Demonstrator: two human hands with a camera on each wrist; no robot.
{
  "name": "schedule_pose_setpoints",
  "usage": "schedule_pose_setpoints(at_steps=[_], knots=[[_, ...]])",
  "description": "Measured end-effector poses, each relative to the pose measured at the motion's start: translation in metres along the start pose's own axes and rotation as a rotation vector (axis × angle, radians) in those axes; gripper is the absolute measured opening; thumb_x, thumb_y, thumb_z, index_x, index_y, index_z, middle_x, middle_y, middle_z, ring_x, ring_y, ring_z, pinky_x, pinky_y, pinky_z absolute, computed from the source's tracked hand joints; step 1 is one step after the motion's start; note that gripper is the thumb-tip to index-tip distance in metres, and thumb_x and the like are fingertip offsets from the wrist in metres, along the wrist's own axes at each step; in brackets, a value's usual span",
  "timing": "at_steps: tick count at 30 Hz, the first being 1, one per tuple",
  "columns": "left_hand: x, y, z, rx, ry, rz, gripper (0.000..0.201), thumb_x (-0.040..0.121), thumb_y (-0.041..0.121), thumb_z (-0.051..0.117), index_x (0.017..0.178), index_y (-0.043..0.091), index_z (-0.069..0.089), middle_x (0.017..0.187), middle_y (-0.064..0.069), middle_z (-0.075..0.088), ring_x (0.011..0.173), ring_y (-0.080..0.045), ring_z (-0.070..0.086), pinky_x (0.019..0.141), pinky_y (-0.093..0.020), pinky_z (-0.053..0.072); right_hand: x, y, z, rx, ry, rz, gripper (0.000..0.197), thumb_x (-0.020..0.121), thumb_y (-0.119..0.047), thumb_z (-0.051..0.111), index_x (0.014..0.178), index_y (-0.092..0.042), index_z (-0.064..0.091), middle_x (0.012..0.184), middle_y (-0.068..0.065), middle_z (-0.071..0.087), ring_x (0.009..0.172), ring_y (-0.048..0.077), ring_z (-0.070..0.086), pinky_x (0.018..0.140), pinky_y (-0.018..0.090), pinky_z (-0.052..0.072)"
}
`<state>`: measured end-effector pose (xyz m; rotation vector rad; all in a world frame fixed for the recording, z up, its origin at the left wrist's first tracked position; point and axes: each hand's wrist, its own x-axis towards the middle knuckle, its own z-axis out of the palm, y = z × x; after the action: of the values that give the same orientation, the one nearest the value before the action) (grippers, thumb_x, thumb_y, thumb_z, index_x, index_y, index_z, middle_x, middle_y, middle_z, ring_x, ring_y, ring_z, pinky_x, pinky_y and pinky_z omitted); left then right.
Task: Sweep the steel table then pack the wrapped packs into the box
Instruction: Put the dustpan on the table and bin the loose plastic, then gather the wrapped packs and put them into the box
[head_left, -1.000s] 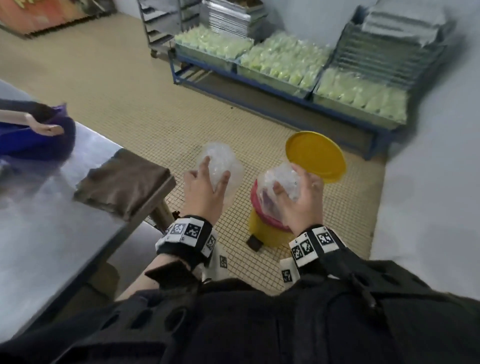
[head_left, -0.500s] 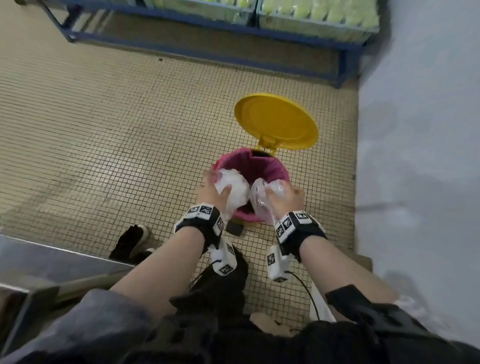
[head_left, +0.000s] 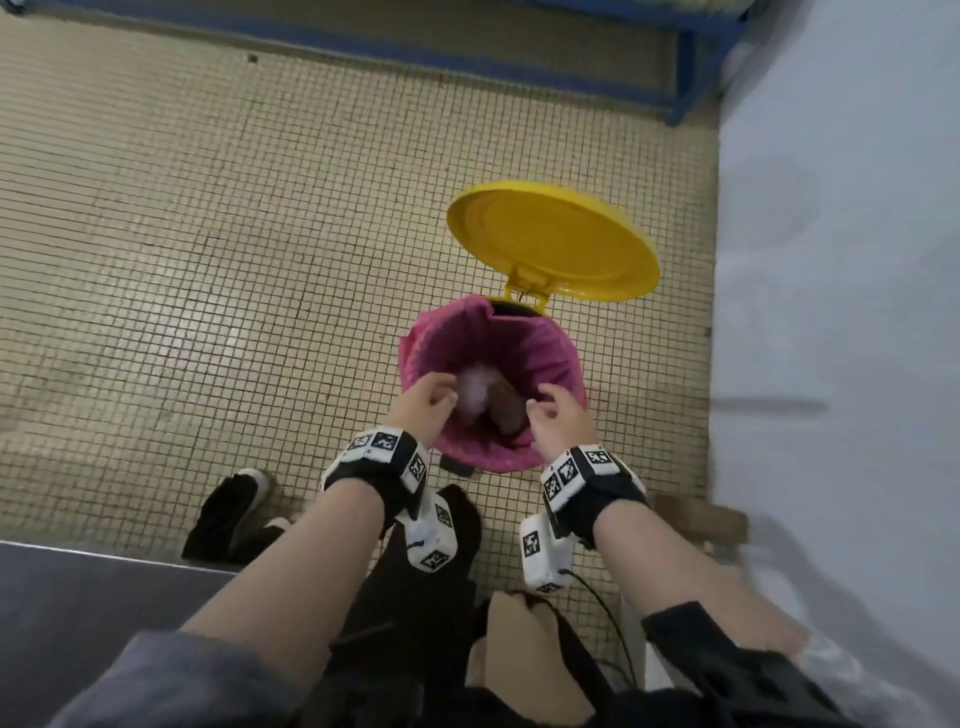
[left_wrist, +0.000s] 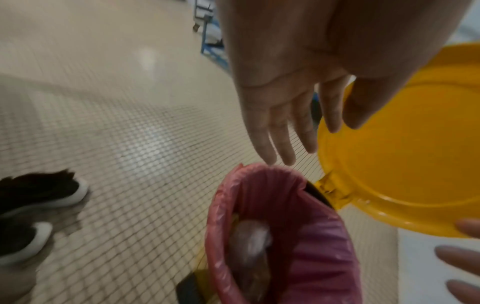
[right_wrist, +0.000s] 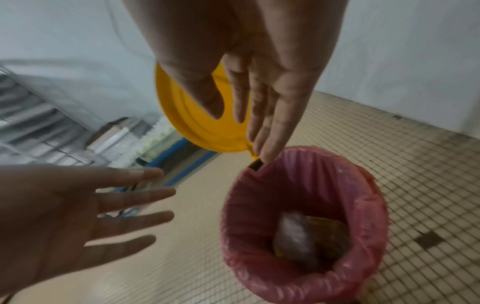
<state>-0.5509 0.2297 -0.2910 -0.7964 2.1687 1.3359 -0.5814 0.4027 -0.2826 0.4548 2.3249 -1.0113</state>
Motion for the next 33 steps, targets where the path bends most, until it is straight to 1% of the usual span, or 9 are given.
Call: schedule_pose_setpoints(at_steps=[3, 7, 9, 12, 15, 20, 25, 30, 33], knots=[[-0.031, 0.02, -0.025, -0.045, 0.131, 0.128, 0.029, 0.095, 0.016, 0.05, 0.123, 0.018, 0.054, 0.117, 0.002, 0.061, 0.099, -0.014, 0.059, 0.088, -0.033, 0.051, -0.03, -0.02, -0.01, 0.002, 0.116, -0.185, 0.021, 0.094, -0.022, 0.056, 0.115, -0.021, 0.061, 0.092, -0.011, 0.063, 0.077, 0.005, 0.062, 0.073, 0.025, 0.053], [-0.09, 0.046, -0.063, -0.046, 0.283, 0.306, 0.03, 0.094, 0.013, 0.052, 0.123, 0.018, 0.052, 0.114, 0.006, 0.058, 0.098, -0.008, 0.058, 0.083, -0.02, 0.049, -0.083, -0.055, -0.029, 0.029, 0.173, -0.465, 0.014, 0.095, -0.016, 0.055, 0.108, -0.02, 0.058, 0.088, -0.015, 0.058, 0.074, -0.008, 0.055, 0.064, 0.004, 0.041], [-0.123, 0.055, -0.082, -0.06, 0.365, 0.378, 0.031, 0.094, 0.014, 0.052, 0.124, 0.018, 0.051, 0.113, 0.008, 0.057, 0.095, -0.004, 0.057, 0.081, -0.018, 0.049, -0.112, -0.075, -0.036, 0.054, 0.161, -0.603, 0.015, 0.095, -0.014, 0.056, 0.109, -0.018, 0.058, 0.089, -0.017, 0.056, 0.078, -0.01, 0.054, 0.068, 0.001, 0.042], [-0.175, 0.057, -0.107, -0.076, 0.491, 0.428, 0.03, 0.094, 0.014, 0.051, 0.124, 0.019, 0.051, 0.115, 0.008, 0.057, 0.096, -0.002, 0.056, 0.082, -0.02, 0.05, -0.155, -0.101, -0.042, 0.079, 0.111, -0.796, 0.015, 0.094, -0.011, 0.057, 0.108, -0.014, 0.059, 0.092, -0.01, 0.06, 0.08, -0.008, 0.054, 0.071, 0.001, 0.042], [-0.226, 0.044, -0.127, -0.114, 0.714, 0.451, 0.027, 0.093, 0.013, 0.053, 0.12, 0.02, 0.053, 0.114, 0.009, 0.058, 0.093, 0.0, 0.056, 0.078, -0.019, 0.05, -0.194, -0.123, -0.04, 0.092, -0.004, -0.989, 0.018, 0.094, -0.01, 0.056, 0.111, -0.012, 0.058, 0.096, -0.006, 0.06, 0.082, -0.005, 0.056, 0.07, 0.004, 0.045], [-0.32, -0.008, -0.151, -0.188, 1.059, 0.366, 0.026, 0.092, 0.012, 0.052, 0.116, 0.022, 0.053, 0.113, 0.009, 0.055, 0.092, 0.0, 0.055, 0.079, -0.022, 0.05, -0.269, -0.149, -0.009, 0.075, -0.23, -1.271, 0.022, 0.095, -0.013, 0.054, 0.117, -0.014, 0.056, 0.102, -0.008, 0.059, 0.084, -0.002, 0.056, 0.074, 0.009, 0.049], [-0.426, -0.075, -0.153, -0.266, 1.442, 0.203, 0.026, 0.09, 0.012, 0.054, 0.114, 0.021, 0.053, 0.111, 0.003, 0.056, 0.088, -0.008, 0.055, 0.074, -0.015, 0.044, -0.36, -0.149, 0.048, 0.101, -0.459, -1.514, 0.025, 0.095, -0.013, 0.054, 0.119, -0.01, 0.055, 0.105, -0.003, 0.059, 0.09, 0.008, 0.057, 0.076, 0.016, 0.05], [-0.529, -0.144, -0.141, -0.324, 1.79, 0.07, 0.024, 0.089, 0.01, 0.053, 0.112, 0.018, 0.051, 0.109, 0.0, 0.053, 0.093, -0.018, 0.055, 0.08, -0.032, 0.05, -0.464, -0.124, 0.108, 0.081, -0.747, -1.603, 0.023, 0.095, -0.015, 0.053, 0.118, -0.013, 0.055, 0.107, 0.0, 0.06, 0.089, 0.012, 0.058, 0.078, 0.028, 0.054], [-0.585, -0.188, -0.133, -0.325, 1.937, -0.049, 0.026, 0.089, 0.009, 0.053, 0.115, 0.011, 0.052, 0.107, 0.001, 0.05, 0.095, -0.021, 0.054, 0.082, -0.033, 0.049, -0.526, -0.106, 0.141, -0.034, -0.926, -1.644, 0.025, 0.097, -0.017, 0.052, 0.122, -0.016, 0.053, 0.11, -0.002, 0.057, 0.091, 0.012, 0.057, 0.075, 0.018, 0.048]])
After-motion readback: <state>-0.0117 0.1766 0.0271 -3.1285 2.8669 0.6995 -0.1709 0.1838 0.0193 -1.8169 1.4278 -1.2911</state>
